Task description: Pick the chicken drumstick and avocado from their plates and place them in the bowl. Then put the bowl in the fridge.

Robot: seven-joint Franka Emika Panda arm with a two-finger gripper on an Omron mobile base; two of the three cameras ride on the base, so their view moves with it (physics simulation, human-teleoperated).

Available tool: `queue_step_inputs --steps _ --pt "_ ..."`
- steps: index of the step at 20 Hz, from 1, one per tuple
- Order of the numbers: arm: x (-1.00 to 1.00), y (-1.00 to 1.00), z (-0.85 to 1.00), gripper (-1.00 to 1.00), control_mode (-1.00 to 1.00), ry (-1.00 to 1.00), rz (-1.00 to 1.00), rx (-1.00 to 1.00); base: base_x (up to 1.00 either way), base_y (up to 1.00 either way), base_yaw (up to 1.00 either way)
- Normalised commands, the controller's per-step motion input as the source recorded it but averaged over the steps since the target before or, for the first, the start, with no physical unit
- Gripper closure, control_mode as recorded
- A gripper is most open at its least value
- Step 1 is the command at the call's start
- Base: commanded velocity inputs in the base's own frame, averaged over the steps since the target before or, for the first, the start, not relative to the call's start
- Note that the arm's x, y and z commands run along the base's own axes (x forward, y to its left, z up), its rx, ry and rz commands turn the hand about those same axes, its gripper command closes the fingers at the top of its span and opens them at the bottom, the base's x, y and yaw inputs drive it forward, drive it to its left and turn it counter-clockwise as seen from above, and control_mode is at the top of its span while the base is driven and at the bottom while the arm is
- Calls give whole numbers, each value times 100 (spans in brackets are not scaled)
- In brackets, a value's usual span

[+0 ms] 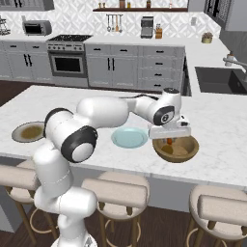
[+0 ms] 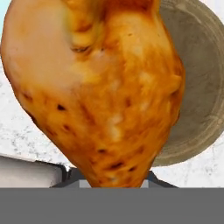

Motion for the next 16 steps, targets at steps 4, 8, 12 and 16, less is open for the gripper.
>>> queue_step_inputs --steps 4,8,12,16 --pt "41 -19 -52 100 -100 0 2 0 0 0 0" --pt "33 -43 -42 100 -100 0 1 2 0 0 0" --pt "28 -34 -36 100 -100 0 0 1 0 0 0" --pt "37 -12 -30 100 -100 0 0 0 0 0 0"
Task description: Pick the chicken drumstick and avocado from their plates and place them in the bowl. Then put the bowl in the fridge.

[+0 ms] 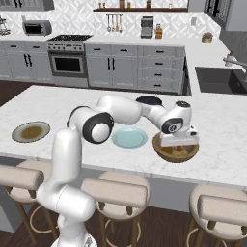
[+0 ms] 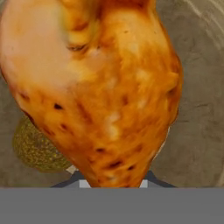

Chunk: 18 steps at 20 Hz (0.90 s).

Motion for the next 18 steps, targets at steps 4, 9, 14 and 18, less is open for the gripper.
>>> queue_step_inputs --steps 4,9,14,18 --pt "41 -8 -34 100 -100 1 0 0 0 0 0" --pt "22 0 -24 -100 -100 2 0 0 0 0 0" --pt "0 0 -5 -100 -100 0 0 0 0 0 0" --pt "-12 0 3 -100 -100 -6 -1 0 0 0 0"
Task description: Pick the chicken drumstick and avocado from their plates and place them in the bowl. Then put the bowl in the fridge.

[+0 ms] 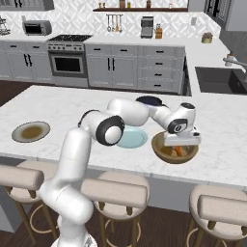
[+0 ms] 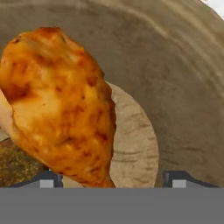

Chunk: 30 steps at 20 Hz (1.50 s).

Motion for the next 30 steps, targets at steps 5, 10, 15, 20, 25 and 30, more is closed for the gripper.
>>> queue_step_inputs --steps 5,10,15,20,25,30 --pt "-77 0 41 -100 -100 -16 -26 4 0 0 0" --pt "-50 24 34 -100 -100 -5 -33 7 0 0 0" --pt "8 27 0 -100 -100 4 -20 5 0 0 0" --pt "-65 6 59 -100 -100 0 -34 9 0 0 0" --pt "-71 -21 32 -100 -100 7 -51 1 0 0 0" --pt "-55 -1 0 -100 -100 10 -73 5 0 0 0"
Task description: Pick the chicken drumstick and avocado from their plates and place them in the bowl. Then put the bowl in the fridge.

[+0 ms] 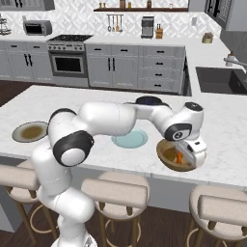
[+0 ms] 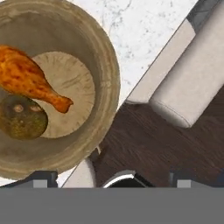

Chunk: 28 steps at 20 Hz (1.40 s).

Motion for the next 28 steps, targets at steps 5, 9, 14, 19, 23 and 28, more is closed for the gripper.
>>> queue_step_inputs --steps 5,9,14,19,23,28 --pt "-68 -16 12 -100 -100 0 -59 20 0 0 0" --pt "-26 -1 -1 -100 -100 -10 -29 23 0 0 0" --pt "44 0 -24 -100 -100 1 3 5 0 0 0" --pt "37 0 -31 -100 -100 0 5 1 0 0 0" --pt "25 -12 -19 -100 -100 -4 1 5 0 0 0" --pt "27 -24 -17 -100 -100 -5 0 10 0 0 0"
